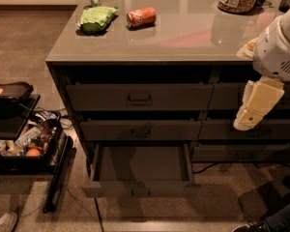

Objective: Close bottom drawer

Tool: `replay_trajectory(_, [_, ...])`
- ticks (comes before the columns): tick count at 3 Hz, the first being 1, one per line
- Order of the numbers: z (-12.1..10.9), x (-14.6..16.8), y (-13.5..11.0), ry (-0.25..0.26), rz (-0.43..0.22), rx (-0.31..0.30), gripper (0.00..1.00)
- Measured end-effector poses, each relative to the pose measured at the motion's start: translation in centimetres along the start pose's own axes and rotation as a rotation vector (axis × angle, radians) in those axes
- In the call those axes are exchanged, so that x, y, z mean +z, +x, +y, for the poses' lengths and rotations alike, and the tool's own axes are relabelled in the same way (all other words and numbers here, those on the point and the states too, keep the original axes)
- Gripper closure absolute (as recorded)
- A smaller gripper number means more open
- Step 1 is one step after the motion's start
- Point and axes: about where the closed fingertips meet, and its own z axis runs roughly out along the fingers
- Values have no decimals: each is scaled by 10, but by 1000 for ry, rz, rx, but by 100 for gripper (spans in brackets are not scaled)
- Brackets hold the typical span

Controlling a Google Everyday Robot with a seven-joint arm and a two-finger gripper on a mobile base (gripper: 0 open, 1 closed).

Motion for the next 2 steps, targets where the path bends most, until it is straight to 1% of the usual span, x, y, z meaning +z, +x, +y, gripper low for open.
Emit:
replay_trajectory(1, [0, 0, 0, 0, 0, 0, 19])
replay_trajectory(2, [0, 0, 0, 0, 0, 0, 42])
